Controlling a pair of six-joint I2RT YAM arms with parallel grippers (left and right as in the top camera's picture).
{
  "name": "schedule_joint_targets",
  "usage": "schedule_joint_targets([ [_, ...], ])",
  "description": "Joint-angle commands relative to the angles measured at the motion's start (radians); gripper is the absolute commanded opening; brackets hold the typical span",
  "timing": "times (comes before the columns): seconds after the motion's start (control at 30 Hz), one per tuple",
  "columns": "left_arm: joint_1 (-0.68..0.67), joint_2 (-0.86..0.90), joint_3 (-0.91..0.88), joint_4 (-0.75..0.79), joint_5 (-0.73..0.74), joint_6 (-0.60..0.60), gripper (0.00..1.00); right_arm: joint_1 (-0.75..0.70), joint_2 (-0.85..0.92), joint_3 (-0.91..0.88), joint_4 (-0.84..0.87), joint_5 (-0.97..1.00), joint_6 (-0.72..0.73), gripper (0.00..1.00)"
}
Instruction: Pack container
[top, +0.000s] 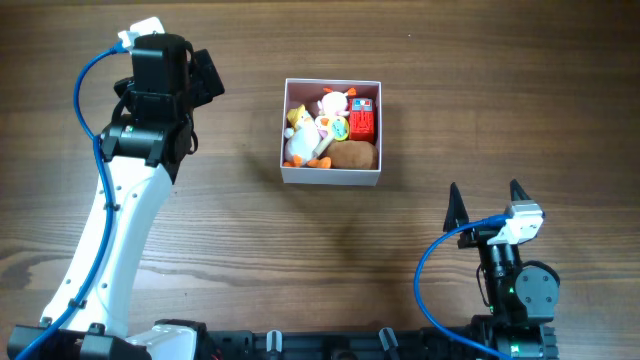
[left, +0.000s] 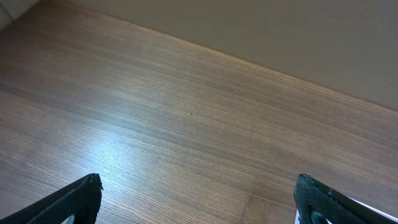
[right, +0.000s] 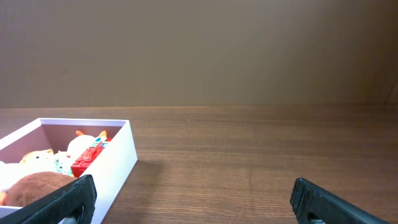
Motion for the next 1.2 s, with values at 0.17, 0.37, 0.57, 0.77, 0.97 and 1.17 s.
schedule_joint_targets([
  [0.17, 0.003, -0.017, 0.014, 0.002, -0.009, -0.013, 1.00, -0.005, -0.009, -0.001, 0.002, 0.021, -0.010, 1.00],
  [0.37, 0.003, -0.017, 0.014, 0.002, -0.009, -0.013, 1.00, -0.005, -0.009, -0.001, 0.002, 0.021, -0.010, 1.00],
  [0.57, 0.003, -0.101, 0.014, 0.000, -0.009, -0.013, 1.00, -0.005, -0.009, -0.001, 0.002, 0.021, -0.010, 1.00],
  [0.77, 0.003, -0.373, 0.014, -0.001, -0.009, -0.013, 1.00, -0.005, -0.009, -0.001, 0.002, 0.021, -0.010, 0.99],
  [0.97, 0.003, -0.690, 0.014, -0.091, -0.010, -0.002, 1.00, -0.005, -0.009, -0.001, 0.002, 0.021, -0.010, 1.00],
  [1.17, 0.005, -1.039, 0.014, -0.281, -0.033, -0.001, 1.00, -0.005, -0.009, -0.001, 0.002, 0.021, -0.010, 1.00],
])
